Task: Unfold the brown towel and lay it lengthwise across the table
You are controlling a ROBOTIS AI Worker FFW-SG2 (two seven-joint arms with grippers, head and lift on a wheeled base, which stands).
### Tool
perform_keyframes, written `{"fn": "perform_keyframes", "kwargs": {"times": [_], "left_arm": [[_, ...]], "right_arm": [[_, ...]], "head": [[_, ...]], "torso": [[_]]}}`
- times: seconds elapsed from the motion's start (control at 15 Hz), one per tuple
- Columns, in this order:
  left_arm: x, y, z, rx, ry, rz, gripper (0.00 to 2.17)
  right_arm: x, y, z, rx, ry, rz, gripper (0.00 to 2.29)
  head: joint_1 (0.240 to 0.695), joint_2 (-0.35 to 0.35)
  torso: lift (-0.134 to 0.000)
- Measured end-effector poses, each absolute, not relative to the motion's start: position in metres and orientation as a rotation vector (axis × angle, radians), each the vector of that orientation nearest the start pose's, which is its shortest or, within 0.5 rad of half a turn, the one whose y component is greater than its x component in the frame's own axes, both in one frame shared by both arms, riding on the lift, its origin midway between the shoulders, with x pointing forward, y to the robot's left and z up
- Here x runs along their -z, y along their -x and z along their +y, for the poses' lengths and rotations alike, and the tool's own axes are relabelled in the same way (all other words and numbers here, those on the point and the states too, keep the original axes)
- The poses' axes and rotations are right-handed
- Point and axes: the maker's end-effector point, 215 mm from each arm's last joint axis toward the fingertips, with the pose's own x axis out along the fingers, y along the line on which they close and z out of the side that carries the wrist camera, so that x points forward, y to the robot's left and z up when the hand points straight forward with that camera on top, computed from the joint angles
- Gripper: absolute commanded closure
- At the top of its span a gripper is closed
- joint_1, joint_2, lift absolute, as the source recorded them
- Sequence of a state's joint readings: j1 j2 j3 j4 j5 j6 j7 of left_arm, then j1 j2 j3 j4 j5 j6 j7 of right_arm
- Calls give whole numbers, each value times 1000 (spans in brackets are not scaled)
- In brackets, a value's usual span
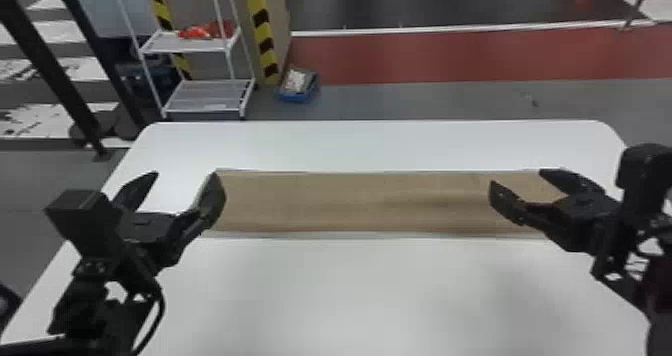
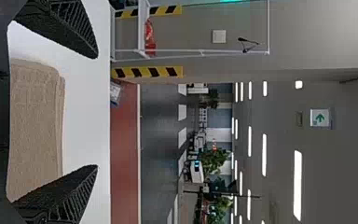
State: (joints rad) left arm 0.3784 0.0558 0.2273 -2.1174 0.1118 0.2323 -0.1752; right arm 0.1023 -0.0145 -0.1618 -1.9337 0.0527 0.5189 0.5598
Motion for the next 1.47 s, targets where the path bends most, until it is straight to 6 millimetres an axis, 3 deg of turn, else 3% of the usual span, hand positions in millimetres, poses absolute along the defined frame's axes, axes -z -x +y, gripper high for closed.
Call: {"fn": "perform_keyframes", "kwargs": {"times": [0.33,0.6,1.0,1.47], "left_arm": [[304,-467,268,38,11,12,87],[309,-459,253,47,8,-24,87],[310,-449,256,28,-18,-52,87],[305,-440,252,33,-16,-60,87]], "right_arm": [[342,-492,-174,-383,13,125,83],[334,-480,-184,-299,43,57,90],[327,-464,-214,-228,28,20,90],[319,-452,-211,-226,17,-6,90]], "head": [[695,111],[695,82],[695,53],[695,52]], "torso": [[-121],[-121],[-121],[-121]]}}
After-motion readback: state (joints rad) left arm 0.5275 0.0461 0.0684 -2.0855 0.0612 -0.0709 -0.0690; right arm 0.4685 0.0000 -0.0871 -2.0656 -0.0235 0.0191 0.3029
